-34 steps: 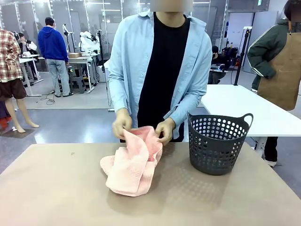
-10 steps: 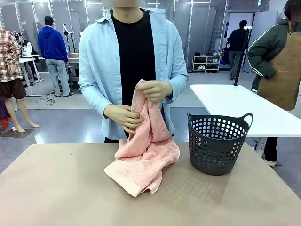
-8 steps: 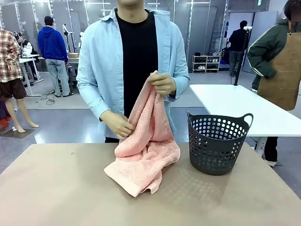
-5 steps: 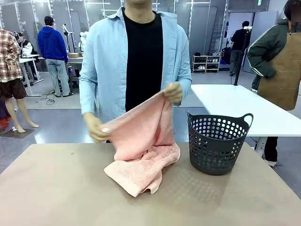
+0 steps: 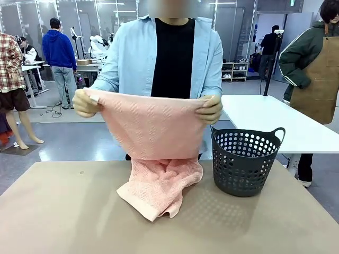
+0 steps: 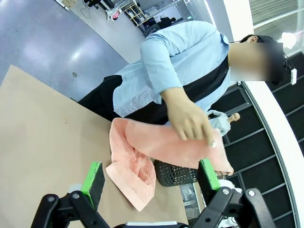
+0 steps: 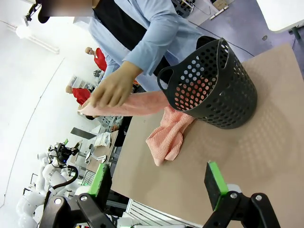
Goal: Fold the towel.
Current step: Grab the top end of the 100 cm Hotel Towel extended by the human.
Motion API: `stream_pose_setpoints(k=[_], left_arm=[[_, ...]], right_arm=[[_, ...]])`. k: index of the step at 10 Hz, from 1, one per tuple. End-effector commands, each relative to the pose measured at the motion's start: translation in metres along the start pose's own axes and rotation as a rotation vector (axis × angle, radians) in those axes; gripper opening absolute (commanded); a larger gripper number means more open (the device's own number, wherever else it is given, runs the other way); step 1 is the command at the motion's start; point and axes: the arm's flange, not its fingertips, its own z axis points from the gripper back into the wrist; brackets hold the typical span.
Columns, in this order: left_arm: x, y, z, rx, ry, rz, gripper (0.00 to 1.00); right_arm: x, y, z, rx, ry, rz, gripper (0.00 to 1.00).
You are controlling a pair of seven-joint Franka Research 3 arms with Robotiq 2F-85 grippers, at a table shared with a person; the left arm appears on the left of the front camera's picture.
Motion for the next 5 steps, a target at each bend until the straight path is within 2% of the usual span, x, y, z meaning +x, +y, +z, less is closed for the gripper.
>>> stream_pose_setpoints(k=[1, 5], left_arm=[[0.0016, -0.0011, -0.0016, -0.008, 0.003, 0.018, 1.0], [0.0016, -0.0011, -0.0016, -0.008, 0.003, 0.018, 1.0]], right_arm=[[0.0028, -0.0007, 0.0001, 0.009, -0.007, 0.017, 1.0], [0.0028, -0.0007, 0.0001, 0.009, -0.007, 0.017, 1.0]])
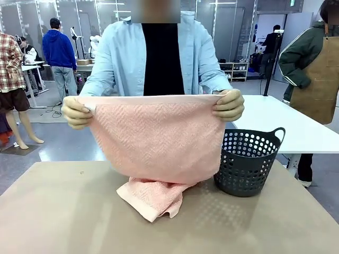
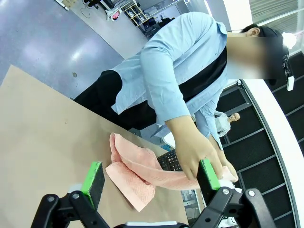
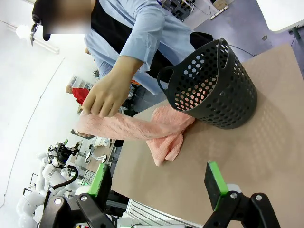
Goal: Fold the towel.
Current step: Grab the top end of the 100 cm Hotel Towel extended by the human.
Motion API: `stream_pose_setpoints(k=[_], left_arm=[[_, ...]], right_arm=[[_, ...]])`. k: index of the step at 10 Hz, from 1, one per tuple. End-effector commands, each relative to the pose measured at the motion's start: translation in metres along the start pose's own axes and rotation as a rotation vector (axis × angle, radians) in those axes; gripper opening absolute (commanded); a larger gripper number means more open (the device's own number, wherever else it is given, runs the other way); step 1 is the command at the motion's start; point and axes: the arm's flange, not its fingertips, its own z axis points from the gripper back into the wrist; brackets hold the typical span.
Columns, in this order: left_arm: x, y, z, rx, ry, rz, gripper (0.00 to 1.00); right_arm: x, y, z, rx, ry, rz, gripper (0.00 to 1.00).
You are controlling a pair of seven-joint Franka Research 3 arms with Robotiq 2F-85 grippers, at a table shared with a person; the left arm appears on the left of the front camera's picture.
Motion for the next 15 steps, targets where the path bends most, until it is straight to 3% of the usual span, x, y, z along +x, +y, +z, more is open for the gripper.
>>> stream_pose_setpoints(k=[1, 9, 12, 15], left_arm=[[0.002, -0.001, -0.002, -0.008, 0.003, 0.018, 1.0], [0.0, 0.0, 0.0, 0.0, 0.0, 0.0, 1.0], [0.02, -0.07, -0.017, 0.067, 0.182, -0.41, 1.0], [0.014, -0.133, -0.045, 0.147, 0.401, -0.792, 1.0]], right_arm=[[0.003, -0.001, 0.0, 0.009, -0.007, 0.017, 1.0], [0.0, 0.0, 0.0, 0.0, 0.0, 0.0, 1.0], [0.042, 0.081, 0.0, -0.232, 0.108, 0.319, 1.0], [0.066, 0.157, -0.025, -0.377, 0.213, 0.577, 1.0]])
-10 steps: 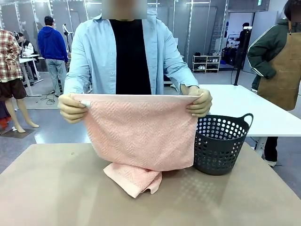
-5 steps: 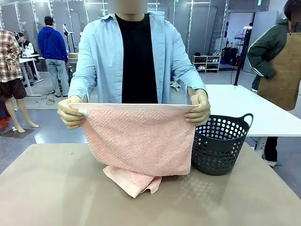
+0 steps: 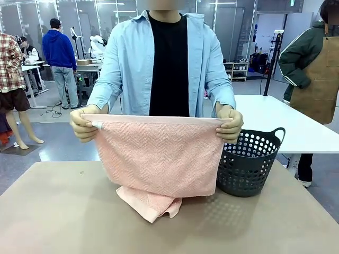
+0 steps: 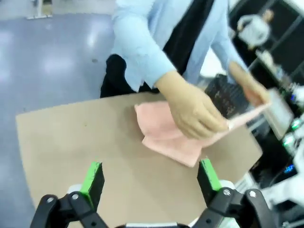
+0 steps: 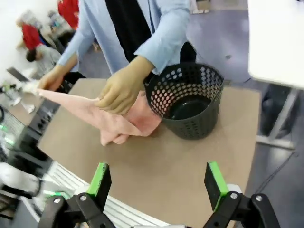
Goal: Fold the towel.
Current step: Grab the top end of the 100 cm Hotel Towel extended by the human.
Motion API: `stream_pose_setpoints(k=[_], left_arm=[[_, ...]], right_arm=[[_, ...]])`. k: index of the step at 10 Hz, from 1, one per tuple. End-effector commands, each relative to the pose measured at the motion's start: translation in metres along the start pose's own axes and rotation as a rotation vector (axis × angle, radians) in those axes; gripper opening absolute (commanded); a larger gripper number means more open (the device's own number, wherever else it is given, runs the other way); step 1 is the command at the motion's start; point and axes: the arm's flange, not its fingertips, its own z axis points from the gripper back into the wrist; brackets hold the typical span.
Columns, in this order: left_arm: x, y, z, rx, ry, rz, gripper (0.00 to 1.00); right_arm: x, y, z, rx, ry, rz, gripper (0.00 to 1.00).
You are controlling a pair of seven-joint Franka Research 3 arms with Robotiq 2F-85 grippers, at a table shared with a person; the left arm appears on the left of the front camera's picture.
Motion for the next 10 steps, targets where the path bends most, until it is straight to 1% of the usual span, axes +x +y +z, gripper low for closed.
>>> stream_pose_setpoints(k=[1, 3, 4, 5, 6, 10], left_arm=[[0.011, -0.021, -0.01, 0.01, 0.088, -0.265, 1.0], [0.016, -0.049, -0.02, 0.014, 0.14, -0.385, 1.0], [0.016, -0.058, -0.022, 0.007, 0.154, -0.41, 1.0], [0.015, -0.06, -0.021, -0.014, 0.133, -0.404, 1.0], [0.019, -0.06, -0.024, -0.001, 0.173, -0.376, 1.0], [0.019, -0.06, -0.024, -0.001, 0.173, -0.376, 1.0]], right_arm=[[0.023, 0.017, -0.013, -0.089, 0.081, 0.124, 1.0], [0.04, 0.039, -0.024, -0.102, 0.121, 0.191, 1.0], [0.044, 0.046, -0.027, -0.113, 0.131, 0.211, 1.0], [0.044, 0.048, -0.029, -0.097, 0.137, 0.224, 1.0], [0.039, 0.044, -0.025, -0.092, 0.113, 0.23, 1.0], [0.039, 0.044, -0.025, -0.092, 0.113, 0.23, 1.0]])
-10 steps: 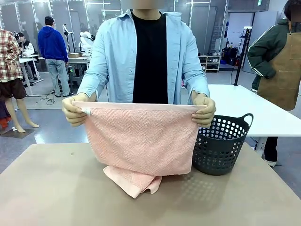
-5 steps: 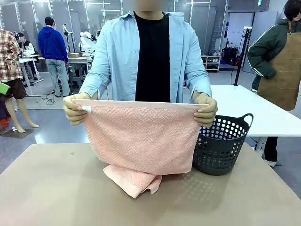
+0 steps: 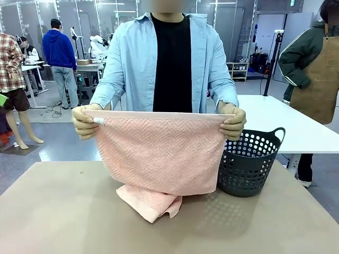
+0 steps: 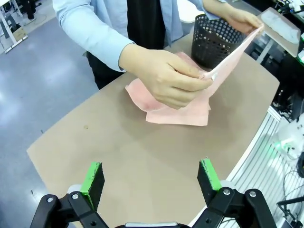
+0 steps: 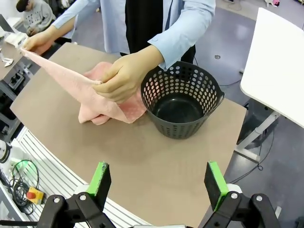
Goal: Fold the towel.
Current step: Grab the top end of the 100 cm Hotel Towel extended by the human.
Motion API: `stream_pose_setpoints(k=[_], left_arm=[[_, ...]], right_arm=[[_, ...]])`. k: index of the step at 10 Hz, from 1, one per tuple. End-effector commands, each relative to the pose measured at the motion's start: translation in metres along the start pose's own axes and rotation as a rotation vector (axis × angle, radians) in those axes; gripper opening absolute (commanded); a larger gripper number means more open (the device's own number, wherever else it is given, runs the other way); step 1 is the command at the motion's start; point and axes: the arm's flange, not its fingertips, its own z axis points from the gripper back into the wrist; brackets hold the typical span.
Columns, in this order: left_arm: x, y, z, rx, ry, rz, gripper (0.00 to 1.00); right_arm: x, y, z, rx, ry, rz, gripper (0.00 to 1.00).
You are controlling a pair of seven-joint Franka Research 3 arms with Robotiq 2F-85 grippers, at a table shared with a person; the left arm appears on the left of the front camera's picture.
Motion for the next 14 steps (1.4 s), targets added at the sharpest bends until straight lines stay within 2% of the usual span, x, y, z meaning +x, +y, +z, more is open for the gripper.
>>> stream_pose_setpoints(k=[1, 2, 3, 4, 5, 7, 8, 9, 11, 14], left_arm=[[0.0, -0.001, 0.0, 0.0, 0.0, -0.004, 1.0], [0.042, -0.02, 0.005, 0.007, 0.104, -0.265, 1.0], [0.083, -0.045, -0.002, 0.003, 0.187, -0.481, 1.0], [0.112, -0.071, -0.022, -0.056, 0.284, -0.653, 1.0], [0.134, -0.087, -0.035, -0.072, 0.357, -0.745, 1.0], [0.174, -0.127, -0.062, -0.14, 0.438, -0.923, 1.0], [0.185, -0.144, -0.077, -0.135, 0.485, -0.994, 1.0], [0.19, -0.154, -0.093, -0.167, 0.476, -1.01, 1.0], [0.187, -0.161, -0.112, -0.189, 0.489, -0.98, 1.0], [0.184, -0.153, -0.122, -0.141, 0.475, -0.893, 1.0]], right_arm=[[0.0, 0.0, -0.001, -0.001, 0.001, 0.001, 1.0], [0.034, 0.018, 0.003, -0.043, 0.156, 0.264, 1.0], [0.071, 0.037, -0.004, -0.049, 0.249, 0.482, 1.0], [0.101, 0.05, -0.017, -0.03, 0.323, 0.637, 1.0], [0.124, 0.058, -0.026, -0.025, 0.385, 0.715, 1.0], [0.172, 0.085, -0.043, -0.005, 0.436, 0.882, 1.0], [0.19, 0.099, -0.058, 0.016, 0.455, 0.961, 1.0], [0.204, 0.112, -0.077, 0.045, 0.466, 1.029, 1.0], [0.212, 0.127, -0.104, 0.084, 0.471, 1.07, 1.0], [0.203, 0.139, -0.135, 0.153, 0.382, 1.049, 1.0]])
